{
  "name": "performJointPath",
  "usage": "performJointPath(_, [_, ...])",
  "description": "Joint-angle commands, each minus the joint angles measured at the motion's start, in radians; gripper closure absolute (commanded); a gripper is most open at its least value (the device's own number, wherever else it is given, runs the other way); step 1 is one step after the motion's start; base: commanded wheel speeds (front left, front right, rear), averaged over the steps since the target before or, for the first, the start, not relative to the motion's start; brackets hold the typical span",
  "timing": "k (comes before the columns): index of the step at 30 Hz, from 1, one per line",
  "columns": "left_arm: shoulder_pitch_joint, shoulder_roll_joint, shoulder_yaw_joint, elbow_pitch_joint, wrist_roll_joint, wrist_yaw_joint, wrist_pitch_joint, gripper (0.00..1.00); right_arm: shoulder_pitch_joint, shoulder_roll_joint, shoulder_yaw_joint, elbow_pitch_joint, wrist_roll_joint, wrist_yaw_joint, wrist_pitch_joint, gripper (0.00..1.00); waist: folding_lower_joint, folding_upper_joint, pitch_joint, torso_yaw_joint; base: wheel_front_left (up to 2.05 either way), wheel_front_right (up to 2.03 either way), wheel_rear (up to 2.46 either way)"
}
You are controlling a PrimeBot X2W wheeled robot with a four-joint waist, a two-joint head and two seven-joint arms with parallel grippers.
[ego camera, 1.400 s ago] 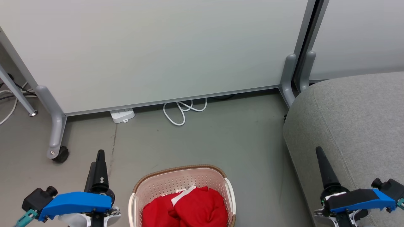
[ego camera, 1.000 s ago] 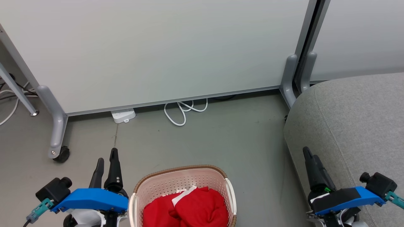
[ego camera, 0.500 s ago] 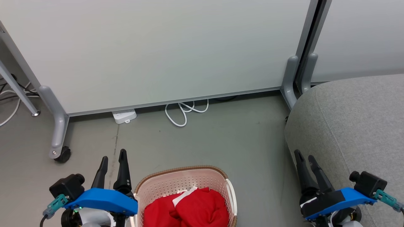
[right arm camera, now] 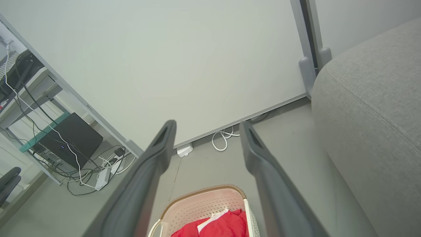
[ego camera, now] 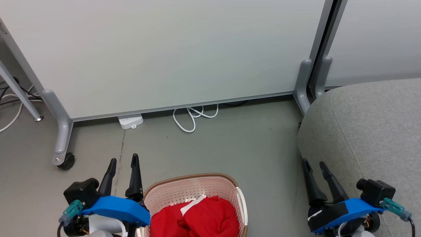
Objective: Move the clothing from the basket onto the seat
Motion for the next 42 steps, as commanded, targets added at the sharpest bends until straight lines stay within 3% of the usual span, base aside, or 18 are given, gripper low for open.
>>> performJointPath(1, [-0.022,0.009,-0.004,-0.006,0.034,-0.003,-0.012,0.00,-0.019,-0.007,0.004,-0.004,-0.037,0.002,-0.013,0.00,0.0000,0.0000,0.000,0.000,0.00,0.00,0.00])
performJointPath(22, [-0.009,-0.011,0.015,0.014,0.203,-0.062,-0.059,0.00,-0.004,-0.007,0.007,0.000,-0.228,0.002,-0.061,0.00,0.0000,0.0000,-0.005,0.010,0.00,0.00,0.00])
performJointPath(42, [-0.011,-0.028,0.029,0.049,0.370,-0.089,-0.099,0.00,-0.007,-0.007,0.029,0.025,-0.386,0.002,-0.100,0.00,0.0000,0.0000,-0.006,0.015,0.00,0.00,0.00])
